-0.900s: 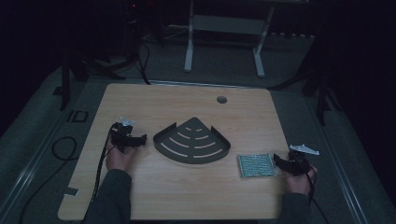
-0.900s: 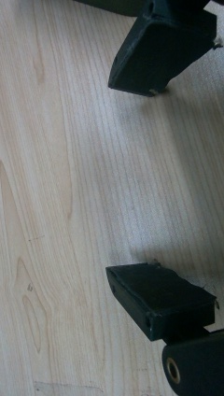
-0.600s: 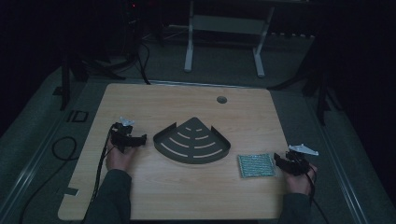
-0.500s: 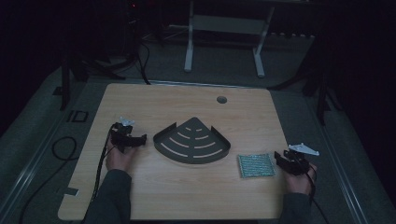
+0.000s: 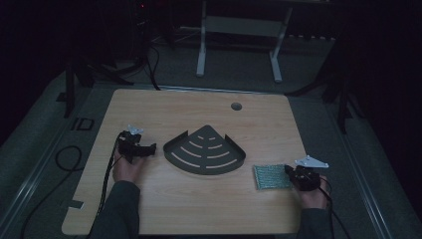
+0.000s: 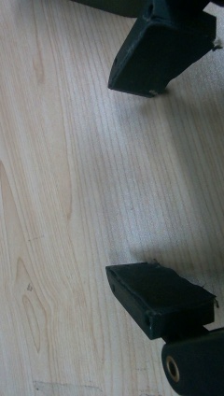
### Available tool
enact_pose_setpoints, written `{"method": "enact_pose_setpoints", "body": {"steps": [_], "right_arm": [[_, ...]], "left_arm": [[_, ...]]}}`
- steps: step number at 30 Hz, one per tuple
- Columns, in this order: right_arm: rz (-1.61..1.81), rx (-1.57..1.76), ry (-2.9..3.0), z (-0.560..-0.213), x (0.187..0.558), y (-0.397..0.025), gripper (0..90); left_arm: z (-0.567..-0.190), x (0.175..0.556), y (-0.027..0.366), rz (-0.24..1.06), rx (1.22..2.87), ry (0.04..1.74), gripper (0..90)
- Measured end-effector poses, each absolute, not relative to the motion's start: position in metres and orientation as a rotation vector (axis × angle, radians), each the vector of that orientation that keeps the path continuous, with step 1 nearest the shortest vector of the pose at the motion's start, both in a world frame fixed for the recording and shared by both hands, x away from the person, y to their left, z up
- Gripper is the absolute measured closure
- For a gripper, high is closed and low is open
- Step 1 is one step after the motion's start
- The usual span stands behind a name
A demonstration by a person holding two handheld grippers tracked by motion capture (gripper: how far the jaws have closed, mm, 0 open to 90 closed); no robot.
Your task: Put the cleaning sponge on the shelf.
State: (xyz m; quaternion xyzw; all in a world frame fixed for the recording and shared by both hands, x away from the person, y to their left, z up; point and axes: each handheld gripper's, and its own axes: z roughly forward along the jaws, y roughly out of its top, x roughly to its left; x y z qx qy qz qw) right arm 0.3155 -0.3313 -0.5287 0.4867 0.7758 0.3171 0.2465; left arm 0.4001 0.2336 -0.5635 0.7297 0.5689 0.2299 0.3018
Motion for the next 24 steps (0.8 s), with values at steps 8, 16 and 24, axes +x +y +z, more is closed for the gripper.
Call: {"method": "enact_pose_setpoints", "body": {"steps": [8,16,24], "right_arm": [[0.849,1.264,2.193,-0.530,0.311,-0.318,89.8],[0.828,1.193,2.244,-0.529,0.304,-0.306,89.8],[0.809,1.154,2.289,-0.532,0.300,-0.297,89.8]], "left_arm": [[-0.564,0.400,0.233,0.610,1.934,1.509,11.0],[-0.564,0.400,0.234,0.610,1.934,1.509,11.1],[-0.564,0.400,0.234,0.610,1.933,1.508,11.1]]}}
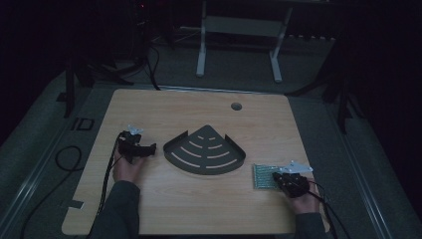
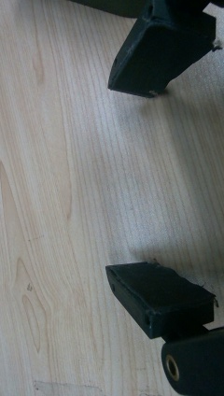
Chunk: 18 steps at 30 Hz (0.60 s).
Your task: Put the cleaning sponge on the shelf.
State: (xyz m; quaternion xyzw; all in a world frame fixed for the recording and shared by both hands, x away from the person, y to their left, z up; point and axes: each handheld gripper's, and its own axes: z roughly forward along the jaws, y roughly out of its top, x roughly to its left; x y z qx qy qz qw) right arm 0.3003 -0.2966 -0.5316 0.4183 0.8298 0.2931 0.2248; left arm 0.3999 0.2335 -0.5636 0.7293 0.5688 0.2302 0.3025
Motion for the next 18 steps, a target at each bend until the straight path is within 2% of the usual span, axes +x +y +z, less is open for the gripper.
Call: {"method": "enact_pose_setpoints", "body": {"steps": [18], "right_arm": [[0.805,1.046,2.376,-0.530,0.288,-0.269,89.9]], "left_arm": [[-0.564,0.400,0.234,0.610,1.934,1.508,11.1]]}}
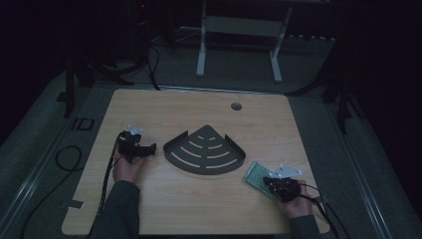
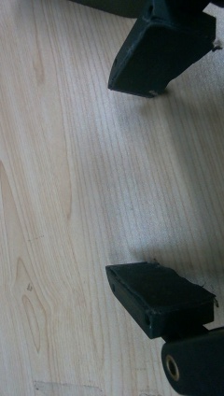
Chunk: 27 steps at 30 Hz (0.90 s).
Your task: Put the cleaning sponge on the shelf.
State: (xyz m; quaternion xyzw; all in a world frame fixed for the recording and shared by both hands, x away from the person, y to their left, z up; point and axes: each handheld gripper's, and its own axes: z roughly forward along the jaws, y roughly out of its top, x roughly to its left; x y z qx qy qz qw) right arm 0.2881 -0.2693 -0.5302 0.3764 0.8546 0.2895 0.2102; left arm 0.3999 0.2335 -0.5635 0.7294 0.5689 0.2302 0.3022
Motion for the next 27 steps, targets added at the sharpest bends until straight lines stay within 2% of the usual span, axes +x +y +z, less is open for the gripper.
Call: {"method": "enact_pose_setpoints", "body": {"steps": [15,27], "right_arm": [[0.799,0.991,2.415,-0.522,0.287,-0.254,88.6],[0.708,1.001,2.442,-0.503,0.316,-0.262,82.5]], "left_arm": [[-0.564,0.400,0.234,0.610,1.933,1.508,11.1],[-0.564,0.400,0.234,0.610,1.933,1.508,11.1]]}}
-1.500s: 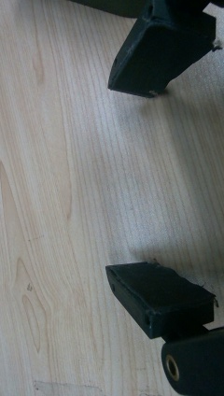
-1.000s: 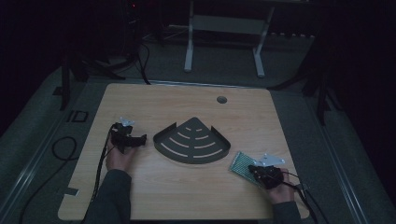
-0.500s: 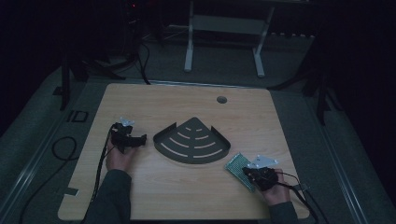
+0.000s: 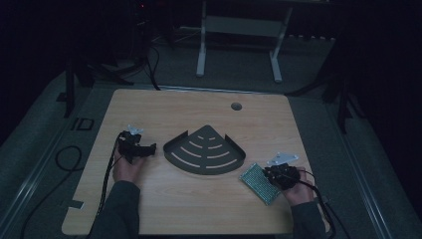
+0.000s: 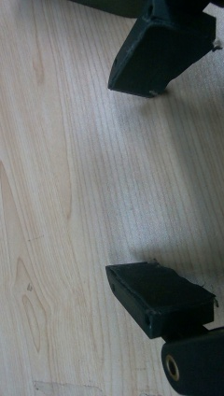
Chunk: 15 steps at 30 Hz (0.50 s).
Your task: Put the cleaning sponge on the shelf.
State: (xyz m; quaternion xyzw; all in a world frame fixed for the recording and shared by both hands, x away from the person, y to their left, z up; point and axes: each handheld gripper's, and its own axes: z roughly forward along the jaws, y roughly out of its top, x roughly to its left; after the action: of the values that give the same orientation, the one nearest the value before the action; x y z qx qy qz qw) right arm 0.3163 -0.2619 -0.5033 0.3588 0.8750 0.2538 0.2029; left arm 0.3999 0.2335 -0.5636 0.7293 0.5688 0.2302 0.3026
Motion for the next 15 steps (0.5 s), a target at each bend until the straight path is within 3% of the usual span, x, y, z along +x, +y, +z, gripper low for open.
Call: {"method": "enact_pose_setpoints", "body": {"steps": [15], "right_arm": [[0.680,1.095,2.541,-0.506,0.343,-0.269,76.3]], "left_arm": [[-0.564,0.400,0.234,0.610,1.933,1.508,11.1]]}}
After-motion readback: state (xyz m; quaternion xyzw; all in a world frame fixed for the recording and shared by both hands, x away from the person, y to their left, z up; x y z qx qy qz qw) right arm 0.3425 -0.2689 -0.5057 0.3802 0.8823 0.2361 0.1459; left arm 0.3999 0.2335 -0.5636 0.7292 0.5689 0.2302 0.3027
